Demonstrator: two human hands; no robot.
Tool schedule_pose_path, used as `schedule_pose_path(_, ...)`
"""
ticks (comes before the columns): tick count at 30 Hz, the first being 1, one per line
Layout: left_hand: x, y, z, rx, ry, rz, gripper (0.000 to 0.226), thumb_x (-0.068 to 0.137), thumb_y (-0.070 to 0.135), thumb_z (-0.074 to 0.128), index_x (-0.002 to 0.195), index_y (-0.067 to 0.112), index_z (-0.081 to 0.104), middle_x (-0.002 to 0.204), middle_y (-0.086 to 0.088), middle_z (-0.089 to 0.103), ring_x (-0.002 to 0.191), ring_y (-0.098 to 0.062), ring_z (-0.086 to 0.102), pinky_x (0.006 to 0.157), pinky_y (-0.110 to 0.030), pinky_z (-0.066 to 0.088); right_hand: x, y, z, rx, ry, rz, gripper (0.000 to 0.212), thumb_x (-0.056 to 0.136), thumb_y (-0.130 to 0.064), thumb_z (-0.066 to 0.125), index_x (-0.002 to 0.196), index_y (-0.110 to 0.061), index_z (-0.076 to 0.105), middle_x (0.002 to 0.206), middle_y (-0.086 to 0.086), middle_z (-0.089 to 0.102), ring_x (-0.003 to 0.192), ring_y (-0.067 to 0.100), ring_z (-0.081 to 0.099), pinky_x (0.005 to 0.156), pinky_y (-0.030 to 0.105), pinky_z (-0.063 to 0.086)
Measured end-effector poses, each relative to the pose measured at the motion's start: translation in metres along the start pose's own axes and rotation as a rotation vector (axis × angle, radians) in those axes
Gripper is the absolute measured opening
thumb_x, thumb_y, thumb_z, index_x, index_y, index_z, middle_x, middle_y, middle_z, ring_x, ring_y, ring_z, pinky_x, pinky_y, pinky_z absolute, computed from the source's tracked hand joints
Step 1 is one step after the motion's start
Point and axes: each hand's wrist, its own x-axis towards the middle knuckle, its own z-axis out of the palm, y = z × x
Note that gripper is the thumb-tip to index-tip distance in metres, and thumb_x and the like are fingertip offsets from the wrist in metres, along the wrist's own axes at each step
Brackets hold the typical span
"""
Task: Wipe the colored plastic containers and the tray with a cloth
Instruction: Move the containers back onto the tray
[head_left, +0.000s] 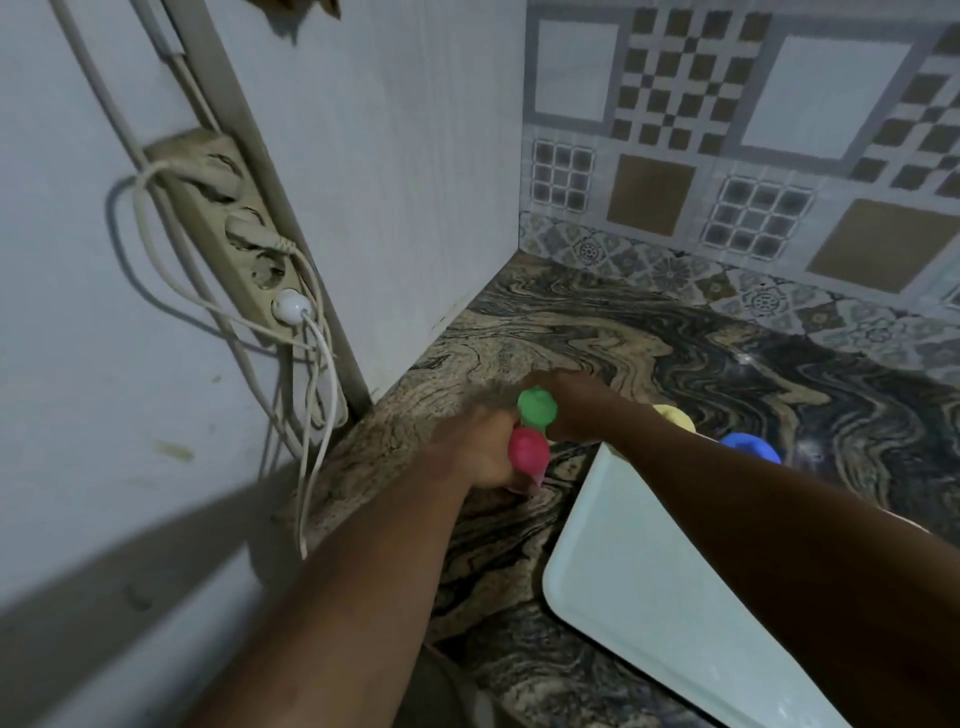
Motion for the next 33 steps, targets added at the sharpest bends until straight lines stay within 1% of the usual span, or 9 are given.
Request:
schedule_pose_path(6, 0.011, -0.002, -0.019, -0.019, -0.026, -0.004, 0.067, 0.051, 0.065, 0.084, 0.106, 0.032, 0.063, 0.098, 0.005, 0.068, 0.085, -0.018, 0.065, 0.079, -0.036, 0.057, -0.008, 0.005, -0.029, 0.083, 0.084, 0.06, 0.075, 0.069, -0.021, 0.085, 0.136, -0.025, 0.052, 0.128, 0.012, 0.062, 0.113, 0.031, 0.059, 0.085, 0.032, 0.047)
schedule_pose_path(9, 0.018, 0.008, -0.05, -0.024, 0.028, 0.034, 0.056, 0.056, 0.055, 0.086, 0.099, 0.03, 0.06, 0.096, 0.006, 0.066, 0.087, -0.018, 0.063, 0.08, -0.033, 0.055, -0.023, 0.015, -0.068, 0.116, 0.153, 0.069, 0.074, 0.071, -0.021, 0.086, 0.137, -0.02, 0.052, 0.13, 0.014, 0.061, 0.114, 0.03, 0.058, 0.086, 0.034, 0.048)
schedule_pose_path(12, 0.028, 0.04, -0.081, -0.02, 0.102, 0.119, 0.067, 0.055, 0.058, 0.086, 0.11, 0.029, 0.062, 0.102, 0.003, 0.066, 0.09, -0.019, 0.064, 0.081, -0.034, 0.055, -0.052, 0.036, -0.111, 0.12, 0.232, 0.111, 0.074, 0.071, -0.022, 0.087, 0.137, -0.018, 0.053, 0.133, 0.014, 0.06, 0.116, 0.031, 0.058, 0.093, 0.038, 0.049)
schedule_pose_path(16, 0.049, 0.103, -0.096, -0.035, 0.104, 0.243, 0.077, 0.05, 0.061, 0.083, 0.114, 0.025, 0.06, 0.107, -0.001, 0.066, 0.092, -0.023, 0.064, 0.085, -0.04, 0.056, -0.099, 0.078, -0.148, 0.108, 0.304, 0.234, 0.075, 0.068, -0.027, 0.089, 0.134, -0.022, 0.055, 0.13, 0.011, 0.061, 0.111, 0.028, 0.058, 0.085, 0.032, 0.045)
schedule_pose_path(18, 0.056, 0.143, -0.092, -0.033, 0.104, 0.326, 0.071, 0.054, 0.056, 0.083, 0.113, 0.024, 0.06, 0.106, -0.002, 0.065, 0.092, -0.023, 0.062, 0.083, -0.039, 0.056, -0.129, 0.103, -0.156, 0.104, 0.332, 0.319, 0.076, 0.067, -0.029, 0.09, 0.134, -0.022, 0.055, 0.129, 0.01, 0.062, 0.11, 0.028, 0.059, 0.084, 0.033, 0.046)
schedule_pose_path(21, 0.06, 0.198, -0.073, -0.018, 0.1, 0.443, 0.062, 0.055, 0.056, 0.084, 0.103, 0.026, 0.059, 0.103, -0.002, 0.064, 0.09, -0.024, 0.061, 0.076, -0.035, 0.053, -0.175, 0.141, -0.151, 0.115, 0.363, 0.433, 0.077, 0.064, -0.028, 0.092, 0.132, -0.019, 0.058, 0.124, 0.012, 0.067, 0.105, 0.028, 0.062, 0.085, 0.032, 0.049)
schedule_pose_path(24, 0.062, 0.246, -0.04, 0.039, 0.052, 0.548, 0.063, 0.053, 0.061, 0.085, 0.096, 0.027, 0.055, 0.1, -0.004, 0.064, 0.09, -0.027, 0.06, 0.071, -0.033, 0.047, -0.22, 0.178, -0.129, 0.13, 0.35, 0.55, 0.076, 0.064, -0.031, 0.091, 0.131, -0.02, 0.058, 0.123, 0.011, 0.068, 0.103, 0.028, 0.063, 0.079, 0.028, 0.043)
schedule_pose_path(28, 0.06, 0.28, -0.002, 0.082, -0.019, 0.626, 0.079, 0.056, 0.058, 0.088, 0.12, 0.02, 0.061, 0.124, -0.009, 0.066, 0.109, -0.03, 0.062, 0.082, -0.029, 0.046, -0.256, 0.207, -0.09, 0.199, 0.307, 0.626, 0.074, 0.065, -0.029, 0.09, 0.131, -0.018, 0.059, 0.124, 0.012, 0.068, 0.109, 0.029, 0.063, 0.08, 0.027, 0.042)
schedule_pose_path(33, 0.062, 0.294, 0.031, 0.225, -0.049, 0.609, 0.074, 0.055, 0.066, 0.084, 0.113, 0.026, 0.061, 0.119, -0.008, 0.067, 0.109, -0.03, 0.063, 0.085, -0.035, 0.046, -0.267, 0.225, -0.04, 0.244, 0.242, 0.677, 0.078, 0.063, -0.034, 0.089, 0.132, -0.022, 0.056, 0.126, 0.012, 0.066, 0.113, 0.03, 0.063, 0.085, 0.028, 0.045)
